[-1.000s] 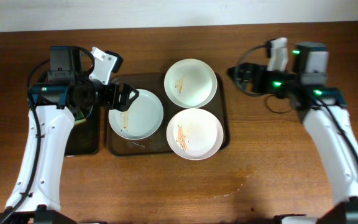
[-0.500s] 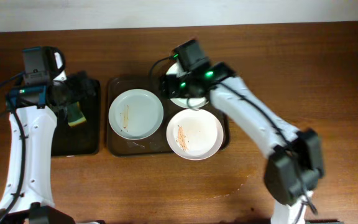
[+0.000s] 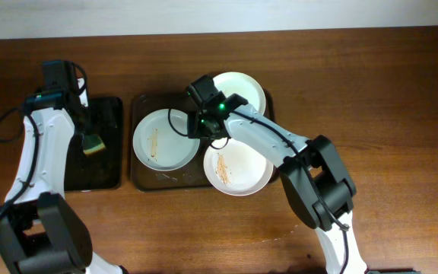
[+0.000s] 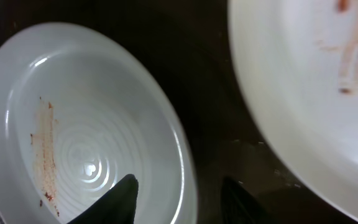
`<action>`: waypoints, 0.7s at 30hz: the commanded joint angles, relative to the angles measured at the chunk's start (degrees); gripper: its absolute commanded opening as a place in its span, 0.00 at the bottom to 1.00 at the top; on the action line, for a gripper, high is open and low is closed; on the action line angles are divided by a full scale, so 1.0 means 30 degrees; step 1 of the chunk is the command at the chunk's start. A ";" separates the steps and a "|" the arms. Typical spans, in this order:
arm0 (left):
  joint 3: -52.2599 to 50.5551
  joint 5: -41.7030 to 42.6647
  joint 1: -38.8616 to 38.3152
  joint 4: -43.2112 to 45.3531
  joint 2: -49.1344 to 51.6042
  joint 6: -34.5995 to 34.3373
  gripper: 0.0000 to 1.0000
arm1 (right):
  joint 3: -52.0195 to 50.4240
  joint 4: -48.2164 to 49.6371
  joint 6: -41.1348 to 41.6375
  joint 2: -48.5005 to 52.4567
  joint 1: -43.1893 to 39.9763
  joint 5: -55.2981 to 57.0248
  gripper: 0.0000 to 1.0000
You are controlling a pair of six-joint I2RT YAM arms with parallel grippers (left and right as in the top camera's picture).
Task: Clean dirty plates on tray and stack at the side
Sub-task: 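Move left gripper to the sponge and right gripper to the left plate, then grasp the green-and-yellow sponge with the left gripper and lift it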
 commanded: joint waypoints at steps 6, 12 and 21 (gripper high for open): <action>0.0379 -0.0015 0.0066 0.1515 0.0707 0.0780 0.97 | 0.0291 0.0415 0.1093 0.1559 0.0277 -0.1064 0.23; 0.0379 -0.0095 0.0219 0.1523 0.1756 -0.0714 0.97 | 0.0291 0.0277 0.1086 0.1566 0.0277 -0.1064 0.04; 0.0379 -0.0466 0.1166 0.2397 0.4575 -0.1290 0.59 | 0.0291 0.0197 0.1020 0.1566 0.0255 -0.0991 0.04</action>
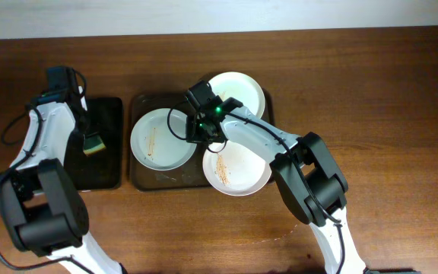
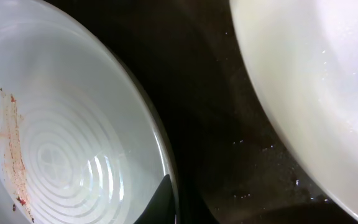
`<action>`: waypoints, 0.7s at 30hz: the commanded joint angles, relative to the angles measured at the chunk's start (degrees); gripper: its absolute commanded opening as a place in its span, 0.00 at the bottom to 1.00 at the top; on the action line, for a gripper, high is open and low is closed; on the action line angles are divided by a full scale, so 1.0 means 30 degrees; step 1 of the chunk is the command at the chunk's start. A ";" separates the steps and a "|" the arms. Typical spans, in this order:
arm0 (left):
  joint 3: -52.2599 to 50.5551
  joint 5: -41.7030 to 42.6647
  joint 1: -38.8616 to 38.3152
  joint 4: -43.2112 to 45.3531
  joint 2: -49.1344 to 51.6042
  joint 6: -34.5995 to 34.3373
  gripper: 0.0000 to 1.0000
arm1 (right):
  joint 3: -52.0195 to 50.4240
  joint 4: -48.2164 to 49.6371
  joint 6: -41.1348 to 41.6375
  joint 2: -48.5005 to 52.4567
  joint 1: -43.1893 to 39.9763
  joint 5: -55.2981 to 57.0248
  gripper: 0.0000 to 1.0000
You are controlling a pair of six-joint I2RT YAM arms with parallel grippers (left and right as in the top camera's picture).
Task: Clean dirty plates on tray and stack at the side
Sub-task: 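Grasp the green-and-yellow sponge with the left gripper and lift it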
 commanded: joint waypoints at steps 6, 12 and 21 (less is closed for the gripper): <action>0.0313 -0.0350 0.0401 0.1027 0.2353 -0.0233 0.49 | 0.0248 -0.0102 0.0087 0.0539 0.0000 -0.0240 0.04; 0.0430 -0.0342 0.0393 0.1545 0.2441 -0.0233 0.01 | 0.0248 -0.0109 0.0087 0.0539 -0.0095 -0.0248 0.04; 0.2710 0.5107 -0.1399 -0.1137 0.1107 0.4452 0.01 | 0.0248 -0.0044 0.0087 0.0539 -0.0095 -0.0255 0.04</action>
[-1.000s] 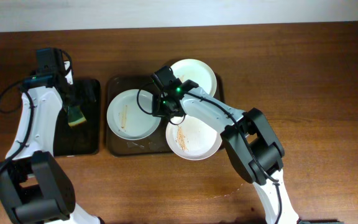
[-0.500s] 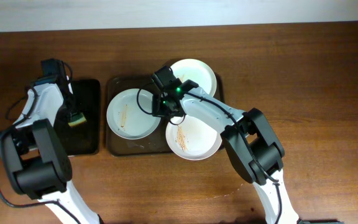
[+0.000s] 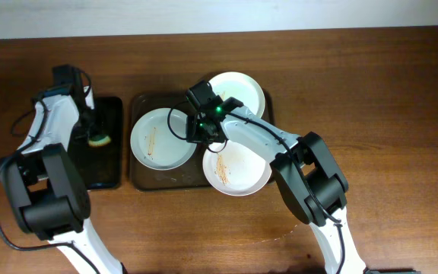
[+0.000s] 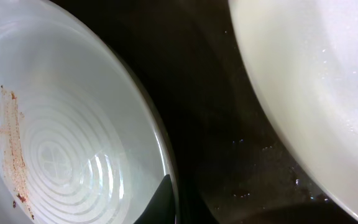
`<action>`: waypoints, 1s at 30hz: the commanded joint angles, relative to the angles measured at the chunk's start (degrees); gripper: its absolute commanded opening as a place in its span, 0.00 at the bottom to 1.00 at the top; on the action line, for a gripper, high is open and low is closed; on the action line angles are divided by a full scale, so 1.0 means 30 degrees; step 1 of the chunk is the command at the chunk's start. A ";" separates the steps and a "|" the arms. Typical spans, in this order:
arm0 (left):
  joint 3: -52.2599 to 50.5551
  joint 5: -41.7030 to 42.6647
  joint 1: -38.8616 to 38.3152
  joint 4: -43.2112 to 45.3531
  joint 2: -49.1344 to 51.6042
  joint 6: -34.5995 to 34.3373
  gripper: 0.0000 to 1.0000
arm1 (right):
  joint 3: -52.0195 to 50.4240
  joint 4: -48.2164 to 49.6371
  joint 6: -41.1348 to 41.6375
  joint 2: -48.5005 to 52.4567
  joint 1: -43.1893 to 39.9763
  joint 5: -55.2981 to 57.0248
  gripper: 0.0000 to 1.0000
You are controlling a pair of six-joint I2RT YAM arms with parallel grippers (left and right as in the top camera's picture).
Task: Clean dirty plates on tray and stack at the side
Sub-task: 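Grasp the green-and-yellow sponge with the left gripper and lift it, then hold the left plate with the right gripper and scrub it with the sponge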
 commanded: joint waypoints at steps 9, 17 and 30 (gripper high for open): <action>-0.0641 0.4983 -0.4153 0.0219 -0.1100 0.3847 0.01 | 0.0248 -0.0007 0.0109 0.0539 -0.0131 -0.0211 0.04; -0.3169 0.2878 -0.4320 0.1246 -0.1078 0.1275 0.01 | 0.0248 -0.0058 0.0109 0.0539 -0.0532 -0.0838 0.04; -0.3235 0.2980 -0.4656 0.2900 -0.1078 -0.0073 0.01 | 0.0248 0.0146 0.0117 0.0546 -0.0517 -0.1202 0.04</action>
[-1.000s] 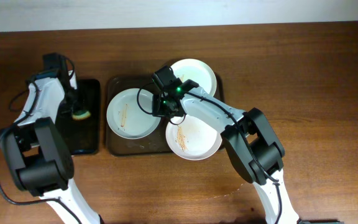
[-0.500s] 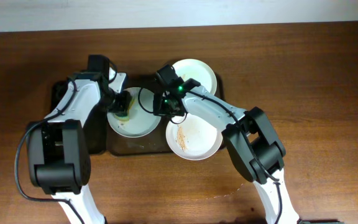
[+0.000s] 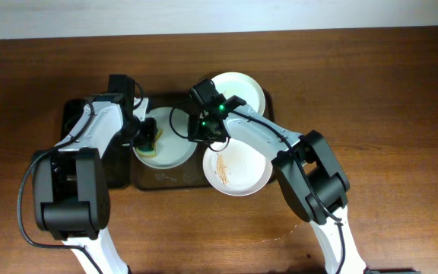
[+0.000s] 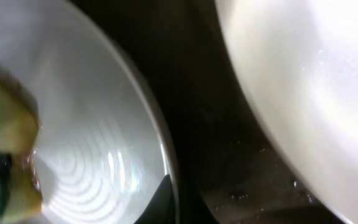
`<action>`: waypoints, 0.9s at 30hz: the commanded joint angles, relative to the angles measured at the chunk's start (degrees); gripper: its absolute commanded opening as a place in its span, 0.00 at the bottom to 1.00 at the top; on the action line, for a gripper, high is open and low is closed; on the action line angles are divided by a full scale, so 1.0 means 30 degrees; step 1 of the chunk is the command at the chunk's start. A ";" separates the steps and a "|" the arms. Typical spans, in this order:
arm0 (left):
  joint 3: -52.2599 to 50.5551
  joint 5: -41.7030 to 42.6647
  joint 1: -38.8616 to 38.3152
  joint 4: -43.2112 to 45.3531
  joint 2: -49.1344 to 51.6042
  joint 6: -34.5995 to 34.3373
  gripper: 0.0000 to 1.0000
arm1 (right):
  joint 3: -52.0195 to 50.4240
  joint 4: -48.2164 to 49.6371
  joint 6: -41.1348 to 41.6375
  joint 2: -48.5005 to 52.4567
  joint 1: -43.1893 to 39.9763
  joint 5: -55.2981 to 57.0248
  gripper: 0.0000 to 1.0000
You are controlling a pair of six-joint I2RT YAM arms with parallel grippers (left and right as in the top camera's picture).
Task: Clean dirty plates on tray and stack at the side
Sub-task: 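Hold the left plate with the right gripper and scrub it with the sponge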
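Three white plates sit on the dark tray (image 3: 144, 180). The left plate (image 3: 172, 149) has my right gripper (image 3: 201, 131) shut on its right rim; in the right wrist view one dark finger (image 4: 161, 198) lies on that rim (image 4: 166, 155). My left gripper (image 3: 144, 134) is shut on a yellow-green sponge (image 3: 150, 141), which rests on the left side of that plate and appears blurred as the sponge (image 4: 8, 155) in the right wrist view. The front plate (image 3: 238, 169) bears orange smears. The back plate (image 3: 239, 91) looks clean.
A second black tray (image 3: 116, 169) lies left of the plate tray, partly under my left arm. Both arms cross over the tray area. Bare wooden table (image 3: 386, 114) spreads to the right and along the front.
My left gripper was over the black tray on the left at the sponge; now it holds the sponge on the left plate. The right gripper stays shut on that plate's rim.
First my right gripper stood open astride the left plate's rim, and the sponge lay on the left tray with the left gripper behind it. Then the right gripper was shut on the rim. The left gripper then stood at the sponge, and now presses it on the plate.
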 commanded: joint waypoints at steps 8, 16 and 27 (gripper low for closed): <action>-0.0219 0.4728 -0.1457 0.1399 -0.0211 0.0466 0.01 | 0.0248 0.0175 0.0138 0.0561 -0.0058 -0.0415 0.04; -0.0219 -0.3264 -0.0481 -0.2747 -0.0211 -0.4109 0.01 | 0.0248 0.1100 0.0146 0.0561 -0.0299 -0.0925 0.04; -0.0219 0.3657 -0.0284 -0.2550 -0.0211 0.2477 0.01 | 0.0233 0.1690 0.0284 0.1355 -0.1435 -0.4561 0.04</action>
